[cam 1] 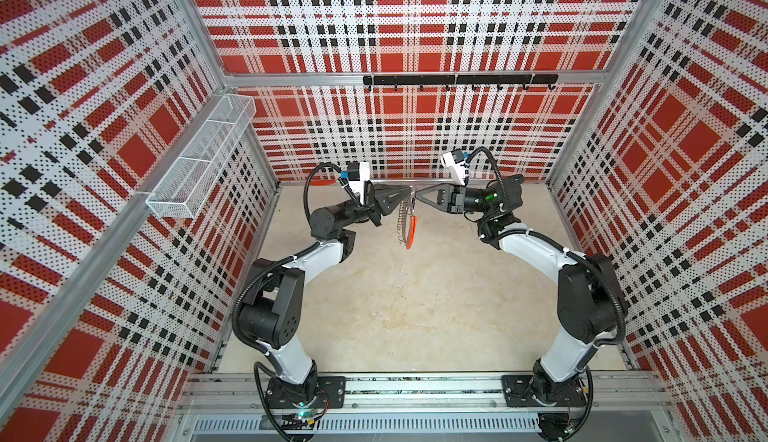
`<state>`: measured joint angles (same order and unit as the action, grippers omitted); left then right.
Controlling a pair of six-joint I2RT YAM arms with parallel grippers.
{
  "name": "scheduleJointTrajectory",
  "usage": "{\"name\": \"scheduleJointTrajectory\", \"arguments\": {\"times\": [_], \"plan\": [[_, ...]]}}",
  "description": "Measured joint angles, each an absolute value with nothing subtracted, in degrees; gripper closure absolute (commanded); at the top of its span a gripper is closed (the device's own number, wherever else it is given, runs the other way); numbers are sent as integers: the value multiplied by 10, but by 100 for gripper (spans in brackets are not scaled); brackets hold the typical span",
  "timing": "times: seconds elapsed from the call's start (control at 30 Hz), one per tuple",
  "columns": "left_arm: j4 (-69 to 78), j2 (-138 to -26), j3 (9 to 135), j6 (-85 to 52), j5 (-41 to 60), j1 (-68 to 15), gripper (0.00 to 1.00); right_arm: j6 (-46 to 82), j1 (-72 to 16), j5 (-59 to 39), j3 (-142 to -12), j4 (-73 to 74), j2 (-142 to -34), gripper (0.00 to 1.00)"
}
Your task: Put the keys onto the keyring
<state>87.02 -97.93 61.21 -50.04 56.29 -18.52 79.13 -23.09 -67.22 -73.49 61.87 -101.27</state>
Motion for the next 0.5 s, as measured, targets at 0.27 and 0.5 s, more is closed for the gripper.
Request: {"name": "scheduleJointTrajectory", "arguments": {"times": [0.27, 0.5], "plan": [[872, -982, 612, -499, 562, -188, 100, 728, -231, -665, -736, 512, -997, 70], [876, -982, 612, -498, 565, -191, 100, 381, -231, -420, -812, 60, -935, 63]]}}
